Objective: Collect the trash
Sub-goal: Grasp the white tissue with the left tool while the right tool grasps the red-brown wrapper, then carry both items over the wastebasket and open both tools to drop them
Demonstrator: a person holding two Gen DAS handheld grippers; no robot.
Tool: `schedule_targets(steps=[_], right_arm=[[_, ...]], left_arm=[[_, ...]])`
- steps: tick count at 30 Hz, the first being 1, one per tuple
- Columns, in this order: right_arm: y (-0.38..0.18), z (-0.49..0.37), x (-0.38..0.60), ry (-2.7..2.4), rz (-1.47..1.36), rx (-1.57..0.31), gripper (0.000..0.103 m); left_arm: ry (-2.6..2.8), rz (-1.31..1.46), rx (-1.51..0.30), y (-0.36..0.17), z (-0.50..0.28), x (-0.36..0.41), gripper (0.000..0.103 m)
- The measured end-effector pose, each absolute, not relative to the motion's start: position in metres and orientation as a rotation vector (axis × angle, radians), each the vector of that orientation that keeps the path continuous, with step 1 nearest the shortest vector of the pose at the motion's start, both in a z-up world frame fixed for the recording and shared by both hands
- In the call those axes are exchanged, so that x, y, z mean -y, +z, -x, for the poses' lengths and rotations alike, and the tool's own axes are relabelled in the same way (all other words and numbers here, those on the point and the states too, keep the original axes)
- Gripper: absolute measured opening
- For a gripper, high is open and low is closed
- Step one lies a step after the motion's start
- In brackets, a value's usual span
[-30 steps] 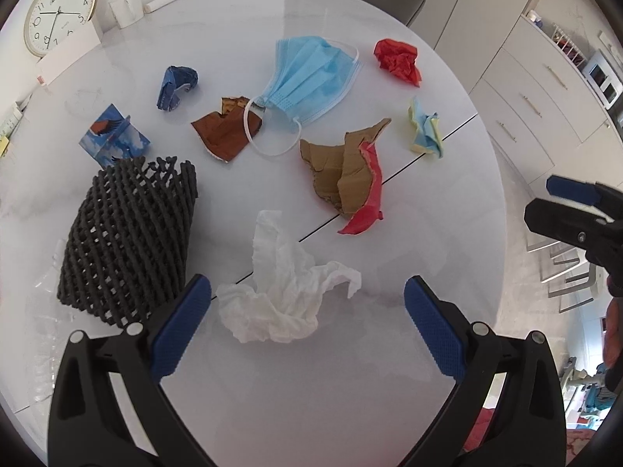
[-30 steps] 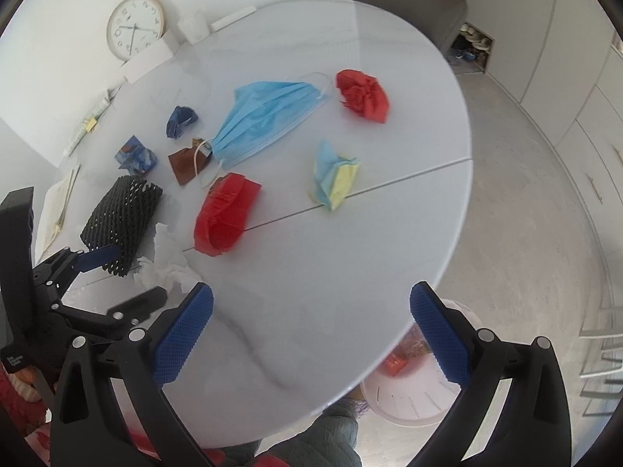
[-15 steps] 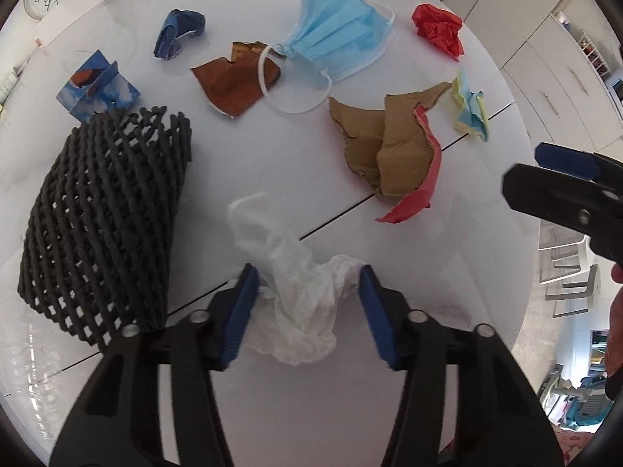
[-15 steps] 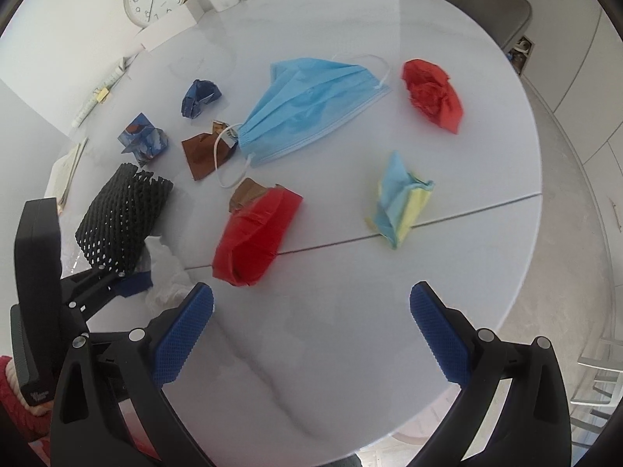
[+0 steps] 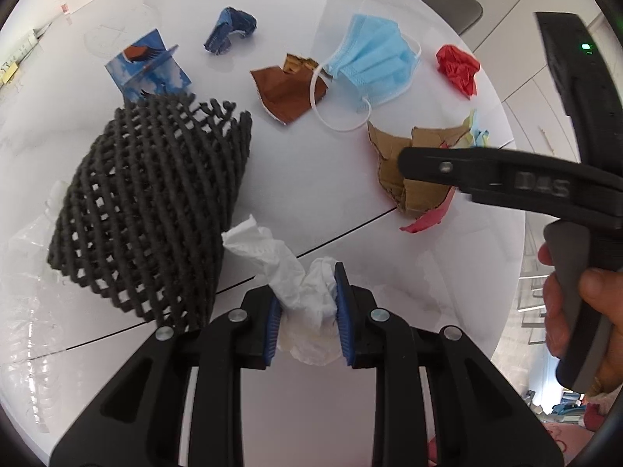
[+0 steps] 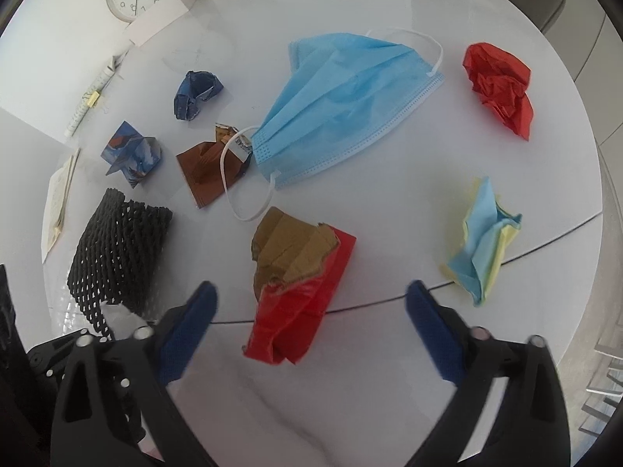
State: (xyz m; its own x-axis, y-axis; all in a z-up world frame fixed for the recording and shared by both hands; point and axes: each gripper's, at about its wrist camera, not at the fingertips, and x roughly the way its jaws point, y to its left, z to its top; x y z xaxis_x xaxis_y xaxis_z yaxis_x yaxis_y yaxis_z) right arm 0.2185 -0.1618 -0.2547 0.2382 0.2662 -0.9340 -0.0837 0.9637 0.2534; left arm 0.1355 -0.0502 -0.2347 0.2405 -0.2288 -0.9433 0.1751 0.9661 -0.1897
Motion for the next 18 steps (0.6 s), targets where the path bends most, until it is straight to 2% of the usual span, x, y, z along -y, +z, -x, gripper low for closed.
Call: schedule_targets(steps=[2,3,5,7,18], right_arm=[[-0.257,-0.222,0.157,0.253,-0.147,-1.323,0.067],[-0.259,-0.223,0.153,0.261,-0.139,-1.337,0.062],[-0.263,-0.223,0.150,0.270,-0.129,-1.355,0.042],[-0.264,-0.220,0.146,0.286,-0.124,-1.359,0.039],[-0.245,-0.187,0.164,0.283,-0.135,-1.311,0.038]], left_arm=[[-0.283,0.052,-1.288,-0.232,-0.135,0.052,0.025],[-0.285,0.053,-1.285,-0.231,-0.134,0.051,0.025],[-0.292,0.053,-1.280,-0.230,-0.134,0.052,0.025],[-0.298,0.055,-1.276,-0.228,-0.131,0.047,0.025],[-0.376,0.035,-1.254,-0.215,-0.122,0.057,0.025]])
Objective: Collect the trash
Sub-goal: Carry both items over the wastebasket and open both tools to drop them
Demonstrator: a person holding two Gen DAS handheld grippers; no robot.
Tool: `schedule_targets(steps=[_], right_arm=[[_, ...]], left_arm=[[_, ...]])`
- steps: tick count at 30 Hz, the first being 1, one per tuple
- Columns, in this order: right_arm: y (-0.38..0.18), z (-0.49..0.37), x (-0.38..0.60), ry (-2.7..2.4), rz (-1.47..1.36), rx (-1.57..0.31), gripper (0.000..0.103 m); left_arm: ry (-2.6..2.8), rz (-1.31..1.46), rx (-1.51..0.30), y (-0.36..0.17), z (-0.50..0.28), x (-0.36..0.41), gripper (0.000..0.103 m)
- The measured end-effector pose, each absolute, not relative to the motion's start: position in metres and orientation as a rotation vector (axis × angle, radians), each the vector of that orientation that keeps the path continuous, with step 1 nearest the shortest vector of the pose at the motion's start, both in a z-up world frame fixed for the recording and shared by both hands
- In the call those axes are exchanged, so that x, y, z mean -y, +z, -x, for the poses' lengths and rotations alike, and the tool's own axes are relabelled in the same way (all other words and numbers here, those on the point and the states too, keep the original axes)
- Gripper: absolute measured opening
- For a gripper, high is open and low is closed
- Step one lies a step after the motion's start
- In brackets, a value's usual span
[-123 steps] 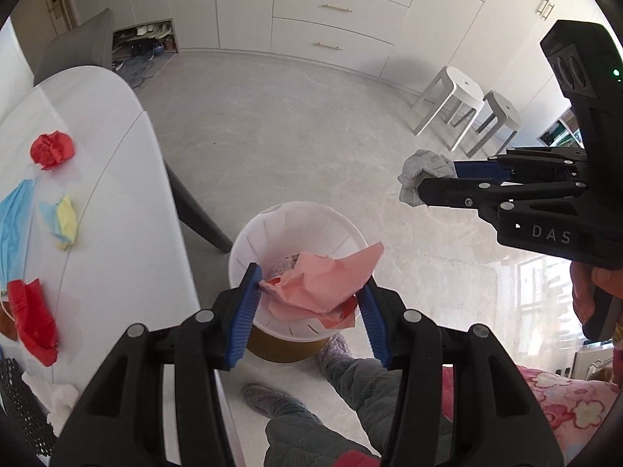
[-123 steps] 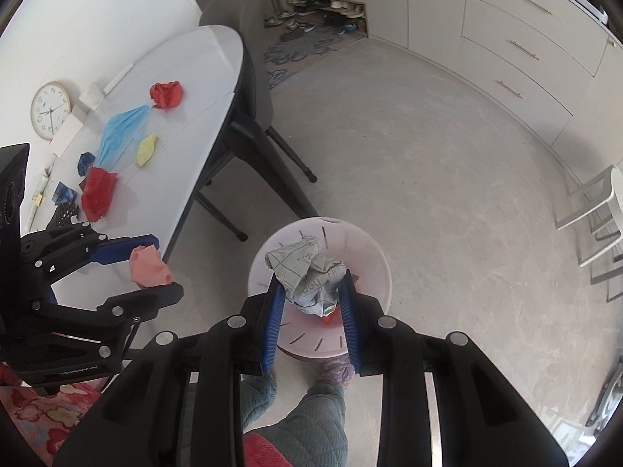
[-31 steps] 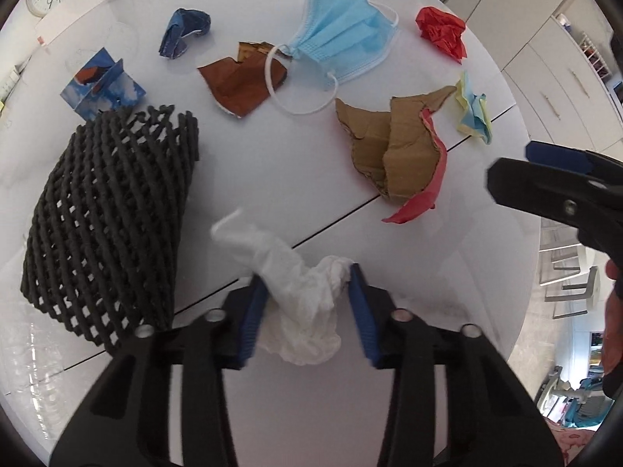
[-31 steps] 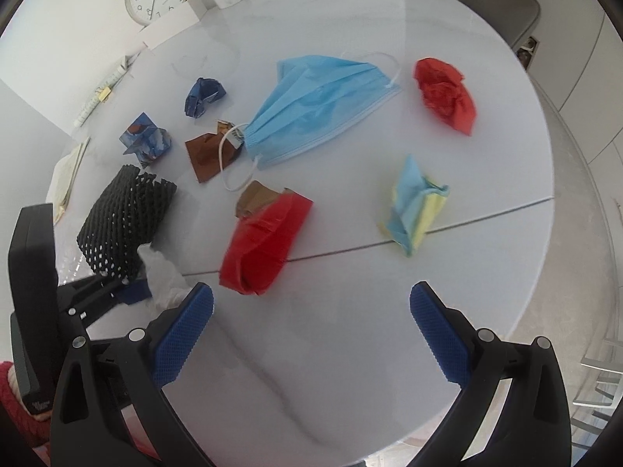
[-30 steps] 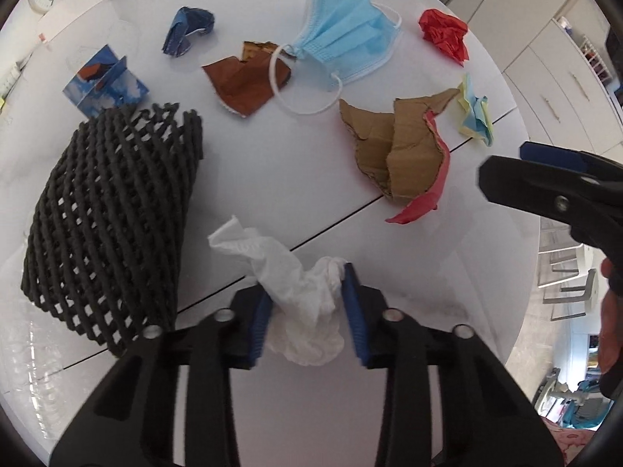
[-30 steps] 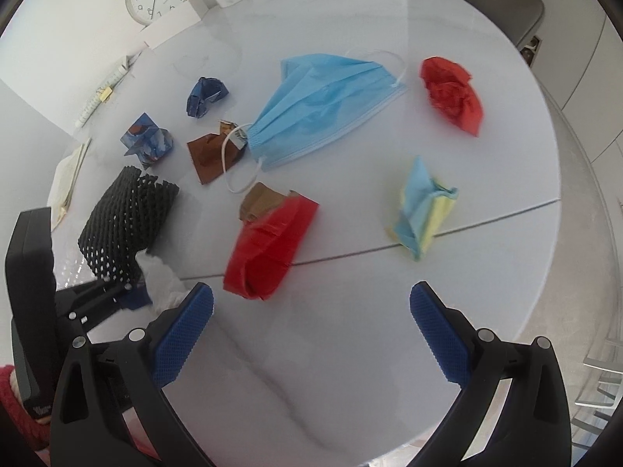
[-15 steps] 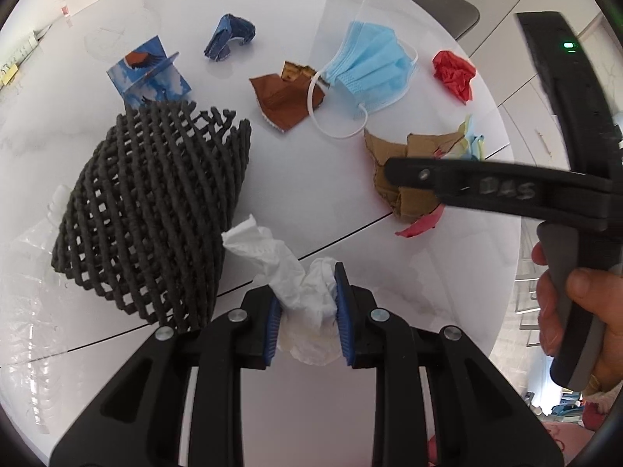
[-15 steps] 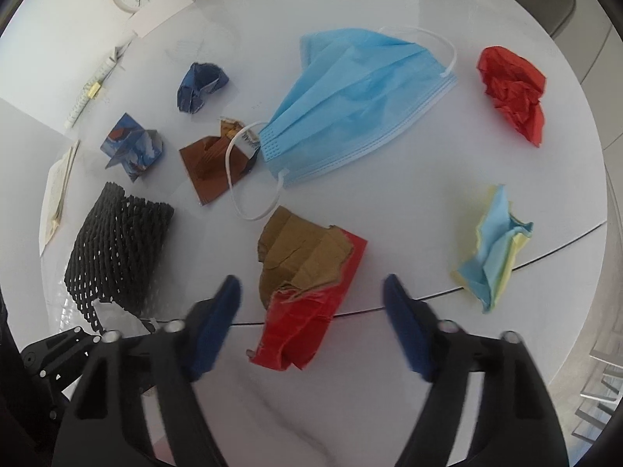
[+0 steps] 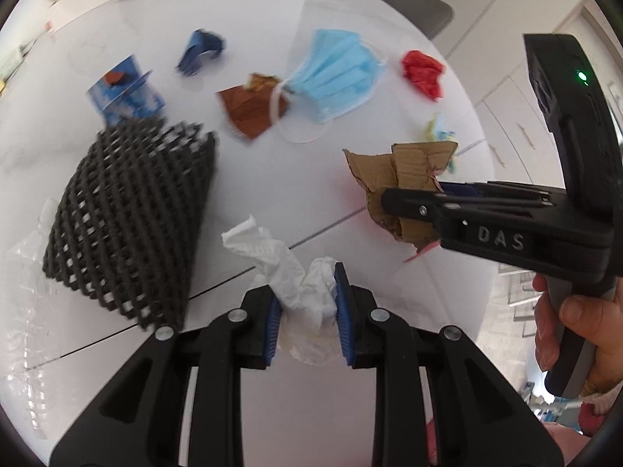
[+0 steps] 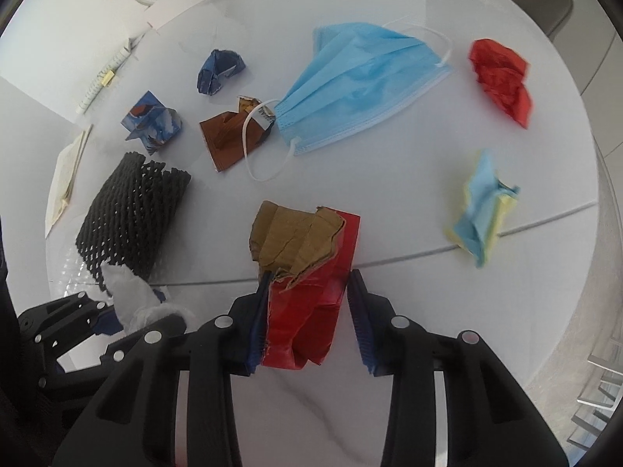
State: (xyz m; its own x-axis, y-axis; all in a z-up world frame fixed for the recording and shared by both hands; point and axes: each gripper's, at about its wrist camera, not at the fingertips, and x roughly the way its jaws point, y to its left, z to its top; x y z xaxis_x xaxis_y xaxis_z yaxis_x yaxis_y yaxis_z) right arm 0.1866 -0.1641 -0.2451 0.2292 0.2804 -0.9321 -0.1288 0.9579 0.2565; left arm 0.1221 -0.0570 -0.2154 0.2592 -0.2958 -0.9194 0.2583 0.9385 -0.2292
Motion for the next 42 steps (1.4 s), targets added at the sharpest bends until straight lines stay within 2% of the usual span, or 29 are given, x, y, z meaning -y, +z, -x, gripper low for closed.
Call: schedule_targets(steps=[9,21,32,33,34,37,39,42], right_arm=[[-0.217,-0.107,0.261,0.091,-0.262,-1.231,0.038],[-0.226,0.024,0.396,-0.244,-0.489,-1.184,0.039],[-0.230,0.064,0.439,-0.311,-0.549,-1.160,0.039],[-0.230,0.065,0.442,-0.309,-0.548,-1.161,0.039],[-0.230,0.065,0.442,-0.307,-0.547,-1.161,0.039],[-0.229,0.069,0.444,-0.299,-0.545,-1.161,0.039],[-0.229,0.070,0.444,-0.294,-0.542,-1.160,0.038],[-0.229,0.070,0.444,-0.287,-0.541,-1.160,0.039]], left_arm=[[-0.594,-0.110,-1.241,-0.201,-0.094,0.143,0.025],[-0.930,-0.320,-1.255,-0.203,-0.038,0.302,0.025],[-0.993,-0.393,-1.282,-0.217,-0.017,0.360,0.026],[-0.996,-0.398,-1.279,-0.217,-0.019,0.356,0.030],[-0.994,-0.404,-1.271,-0.217,-0.019,0.355,0.042],[-0.987,-0.406,-1.237,-0.211,-0.016,0.360,0.059],[-0.985,-0.414,-1.221,-0.207,-0.014,0.363,0.064],[-0.979,-0.410,-1.214,-0.205,-0.014,0.364,0.066]])
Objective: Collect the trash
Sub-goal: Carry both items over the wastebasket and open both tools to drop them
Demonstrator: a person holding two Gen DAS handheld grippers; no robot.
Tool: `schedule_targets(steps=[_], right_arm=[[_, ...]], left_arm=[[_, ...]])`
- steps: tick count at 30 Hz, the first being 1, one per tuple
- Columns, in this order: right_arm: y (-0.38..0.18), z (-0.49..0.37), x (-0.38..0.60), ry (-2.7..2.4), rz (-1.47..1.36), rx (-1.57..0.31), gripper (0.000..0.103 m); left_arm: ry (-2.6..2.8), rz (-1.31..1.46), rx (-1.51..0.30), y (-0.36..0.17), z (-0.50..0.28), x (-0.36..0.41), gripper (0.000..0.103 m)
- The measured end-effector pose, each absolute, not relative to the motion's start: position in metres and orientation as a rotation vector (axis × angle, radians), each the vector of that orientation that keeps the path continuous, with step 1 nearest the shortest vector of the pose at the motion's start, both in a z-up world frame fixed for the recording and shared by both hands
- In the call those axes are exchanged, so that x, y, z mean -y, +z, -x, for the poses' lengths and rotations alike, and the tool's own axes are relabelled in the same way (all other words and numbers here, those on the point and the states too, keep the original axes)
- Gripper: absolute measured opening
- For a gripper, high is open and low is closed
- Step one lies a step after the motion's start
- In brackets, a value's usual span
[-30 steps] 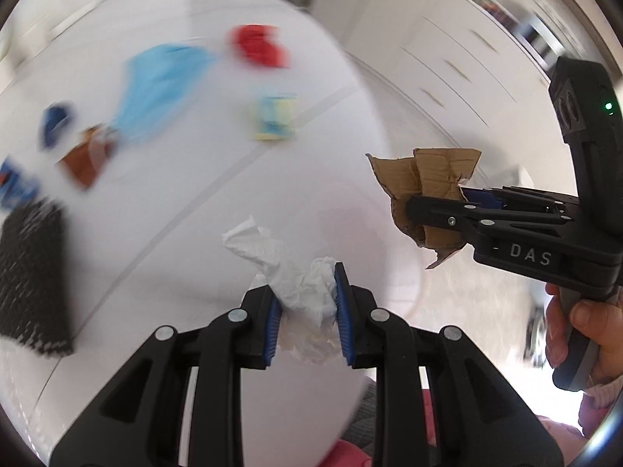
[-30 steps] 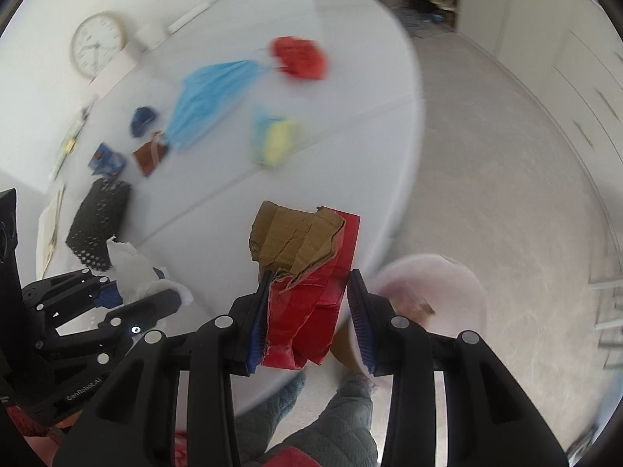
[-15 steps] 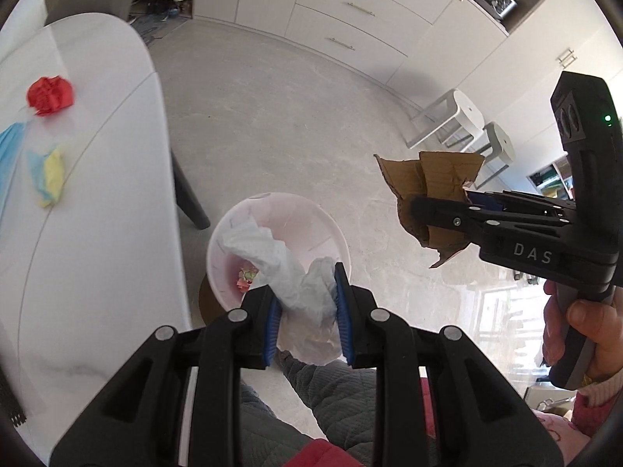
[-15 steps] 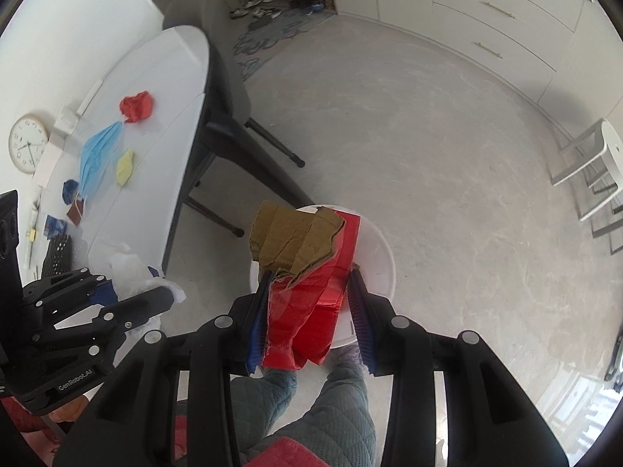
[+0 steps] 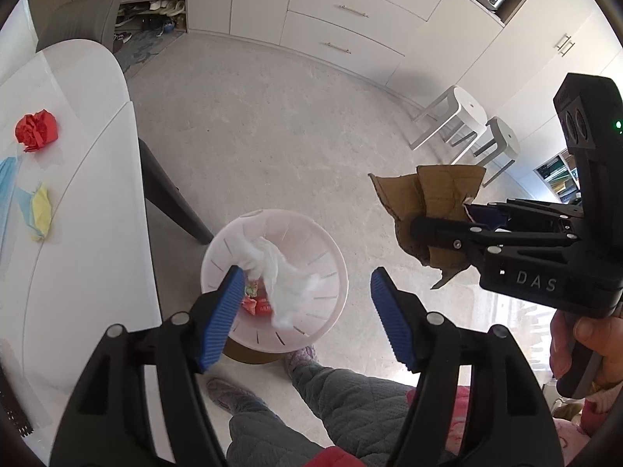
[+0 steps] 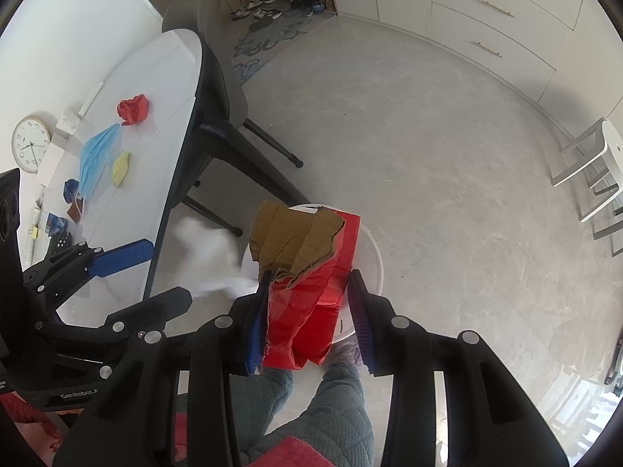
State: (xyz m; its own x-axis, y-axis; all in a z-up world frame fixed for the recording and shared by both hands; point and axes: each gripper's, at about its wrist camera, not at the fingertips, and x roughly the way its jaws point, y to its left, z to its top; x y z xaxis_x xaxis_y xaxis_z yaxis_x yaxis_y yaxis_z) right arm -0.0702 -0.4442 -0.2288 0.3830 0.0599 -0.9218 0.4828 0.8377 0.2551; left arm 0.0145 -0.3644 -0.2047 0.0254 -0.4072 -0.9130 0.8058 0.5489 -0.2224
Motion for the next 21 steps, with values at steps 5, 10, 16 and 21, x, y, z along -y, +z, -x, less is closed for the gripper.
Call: schedule_targets(steps=[5,10,16,21], right_arm=[[-0.229,0.072,0.443,-0.275,-0.540,-1.161,0.039],[-0.232,0.068,0.437,-0.254,-0.532,-1.174,0.039],[-0.238,0.057,0.420,-0.214,-0.509,-1.196,0.041],[-0.241,0.047,0.407,-0.223,-0.488,-1.213,0.079]], left_arm=[[-0.938,-0.376,-1.203,-0.197,-0.021,0.357,0.074],[-0.865,-0.342,-1.191,-0.184,-0.032,0.339,0.083],[-0.766,-0.272,-1.212,-0.174,-0.046,0.314,0.087],[-0.711,-0.263,-1.218,-0.172,-0.051,0.298,0.088]])
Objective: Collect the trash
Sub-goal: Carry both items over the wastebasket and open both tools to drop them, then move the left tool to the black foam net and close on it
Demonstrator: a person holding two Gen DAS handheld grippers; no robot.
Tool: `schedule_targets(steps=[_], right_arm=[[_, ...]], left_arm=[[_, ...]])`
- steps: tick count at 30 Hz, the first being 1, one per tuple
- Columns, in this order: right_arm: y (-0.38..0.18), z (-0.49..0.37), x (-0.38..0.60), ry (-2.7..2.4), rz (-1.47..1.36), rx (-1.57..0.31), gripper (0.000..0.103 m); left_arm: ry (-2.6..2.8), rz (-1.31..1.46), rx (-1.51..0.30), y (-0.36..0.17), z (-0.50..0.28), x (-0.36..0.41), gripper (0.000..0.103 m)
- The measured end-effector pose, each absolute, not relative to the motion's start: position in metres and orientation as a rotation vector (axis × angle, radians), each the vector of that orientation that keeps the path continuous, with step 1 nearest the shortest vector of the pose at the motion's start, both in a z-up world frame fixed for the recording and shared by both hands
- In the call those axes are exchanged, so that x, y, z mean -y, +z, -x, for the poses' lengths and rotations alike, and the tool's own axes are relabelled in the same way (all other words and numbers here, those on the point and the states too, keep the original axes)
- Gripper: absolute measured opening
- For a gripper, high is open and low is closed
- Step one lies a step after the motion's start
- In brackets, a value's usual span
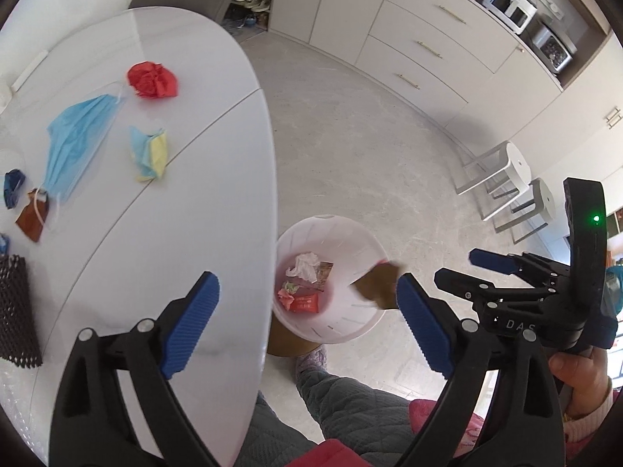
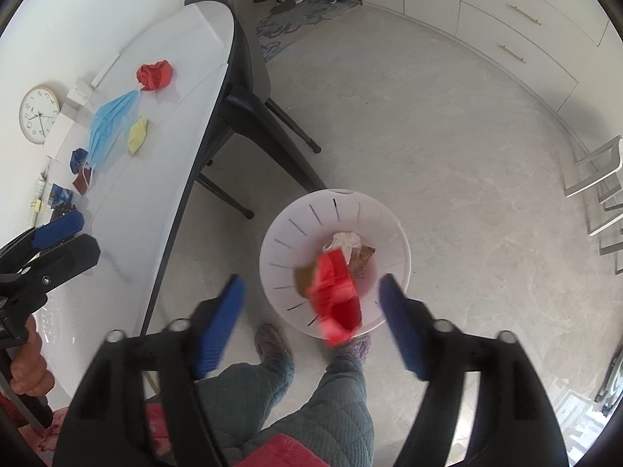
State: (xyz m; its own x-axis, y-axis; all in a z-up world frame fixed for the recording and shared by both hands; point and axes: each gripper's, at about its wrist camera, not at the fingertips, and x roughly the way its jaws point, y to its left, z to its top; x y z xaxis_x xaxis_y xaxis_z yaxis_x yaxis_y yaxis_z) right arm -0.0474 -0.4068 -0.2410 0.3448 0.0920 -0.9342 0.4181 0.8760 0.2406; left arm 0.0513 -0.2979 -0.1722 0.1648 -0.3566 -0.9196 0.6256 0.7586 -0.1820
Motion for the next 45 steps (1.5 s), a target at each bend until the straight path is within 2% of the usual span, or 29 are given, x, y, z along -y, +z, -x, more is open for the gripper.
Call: schedule_targets(steps=[2,4,8,31,41,45], right_arm=[[-0.239,0.043,0.403,-0.227,-0.491,-1.212,0.091],[-0.236,0.040,0.400,-0.236,-0.492,-1.207,0.096],[-0.231,0.031,0.393,-0.241,-0.492,-1.201,0.100],[-0.216,-0.025,0.338,-0.114,-0.408,-1.193,0.100],[-0.210,-0.059,0.293,-0.029,-0.332,-1.200,0.100],[-0.209,-0.077,0.271,0.013,-0.305,-1.208,0.100]], left_arm=[[-0.697,-0.261,-1.218,-0.173,-0.052,0.291,0.091],[-0.685,-0.251,-1.222,-0.172,-0.053,0.283,0.093],[-0.663,-0.238,-1.230,-0.171,-0.055,0.269,0.095],[-0.491,-0.147,-1.230,-0.168,-0.079,0.187,0.095],[-0.284,-0.159,-1.155,-0.166,-0.109,0.111,0.095],[-0.155,-0.274,-1.085,-0.169,-0.123,0.084,0.095]])
